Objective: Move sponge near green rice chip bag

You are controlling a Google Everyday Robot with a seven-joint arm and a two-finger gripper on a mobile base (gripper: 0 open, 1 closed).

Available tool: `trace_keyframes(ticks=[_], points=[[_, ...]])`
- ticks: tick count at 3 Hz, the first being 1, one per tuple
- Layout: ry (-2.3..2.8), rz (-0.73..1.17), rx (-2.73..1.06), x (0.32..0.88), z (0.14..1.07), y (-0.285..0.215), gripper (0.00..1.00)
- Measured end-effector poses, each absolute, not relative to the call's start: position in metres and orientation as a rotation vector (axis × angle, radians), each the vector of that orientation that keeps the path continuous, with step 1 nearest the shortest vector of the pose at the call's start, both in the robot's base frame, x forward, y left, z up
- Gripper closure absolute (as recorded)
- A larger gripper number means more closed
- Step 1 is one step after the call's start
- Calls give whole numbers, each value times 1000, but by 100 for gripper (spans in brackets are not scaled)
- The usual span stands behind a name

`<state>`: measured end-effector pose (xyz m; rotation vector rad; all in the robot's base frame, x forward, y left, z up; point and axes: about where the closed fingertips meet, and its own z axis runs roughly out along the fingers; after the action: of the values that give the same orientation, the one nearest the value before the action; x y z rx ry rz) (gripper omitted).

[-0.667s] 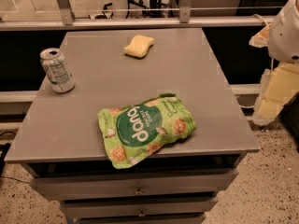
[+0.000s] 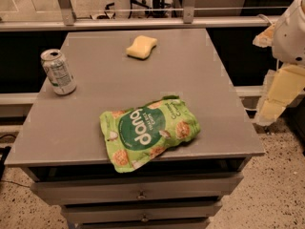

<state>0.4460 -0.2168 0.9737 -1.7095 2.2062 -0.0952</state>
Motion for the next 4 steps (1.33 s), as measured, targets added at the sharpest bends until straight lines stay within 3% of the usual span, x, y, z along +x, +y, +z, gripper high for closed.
trace_keyframes(ticks=[1, 4], points=[[2137, -61, -1682, 476, 965, -214, 0], [1863, 207, -1498, 646, 944, -151, 0]])
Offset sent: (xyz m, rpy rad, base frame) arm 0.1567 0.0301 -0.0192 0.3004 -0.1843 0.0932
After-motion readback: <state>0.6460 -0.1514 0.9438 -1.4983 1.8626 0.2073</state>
